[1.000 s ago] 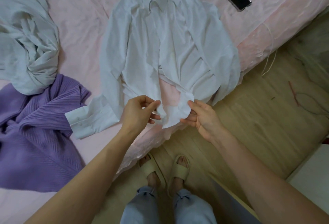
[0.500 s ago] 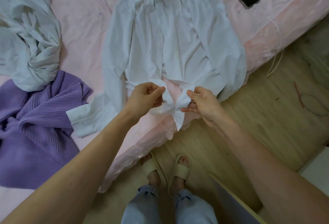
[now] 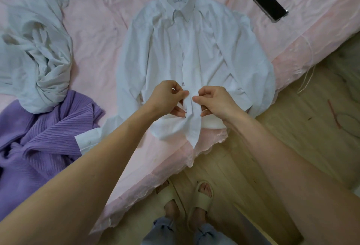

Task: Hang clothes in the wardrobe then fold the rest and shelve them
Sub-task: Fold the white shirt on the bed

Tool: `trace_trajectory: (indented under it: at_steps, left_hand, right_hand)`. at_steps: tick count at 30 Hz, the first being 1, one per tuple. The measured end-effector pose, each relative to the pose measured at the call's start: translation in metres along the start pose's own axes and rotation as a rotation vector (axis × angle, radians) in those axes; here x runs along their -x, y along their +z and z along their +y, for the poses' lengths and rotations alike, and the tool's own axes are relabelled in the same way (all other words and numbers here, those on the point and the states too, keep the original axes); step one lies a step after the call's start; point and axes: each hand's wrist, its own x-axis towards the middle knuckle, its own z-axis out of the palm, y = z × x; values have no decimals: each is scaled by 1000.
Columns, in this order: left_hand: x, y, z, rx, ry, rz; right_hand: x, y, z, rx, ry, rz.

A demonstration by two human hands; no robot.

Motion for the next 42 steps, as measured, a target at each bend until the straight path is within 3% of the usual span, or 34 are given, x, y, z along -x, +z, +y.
trace_trajectory:
  at_steps: [6, 10, 18, 25, 30, 33, 42]
  left_hand:
    - [-10, -2, -3, -136, 44, 37]
    - [-7, -10, -12, 122, -28, 43]
    - [-9, -32, -33, 317, -141, 115]
    - [-18, -26, -34, 125, -13, 150]
    - [-27, -23, -30, -132, 144, 144]
    - [-38, -16, -22, -89, 116, 108]
    - [-91, -39, -13, -409, 221, 313]
  right_hand:
    - [-7, 9, -14, -7, 71, -51]
    - [-17, 14, -15, 41, 31, -31]
    - [-27, 12, -6, -483, 211, -134]
    - [-33, 9, -4, -495, 261, -128]
    - [-46, 7, -7, -229, 165, -92]
    - [-54, 9, -13, -57, 110, -85]
    - [-90, 17, -27, 449, -102, 29]
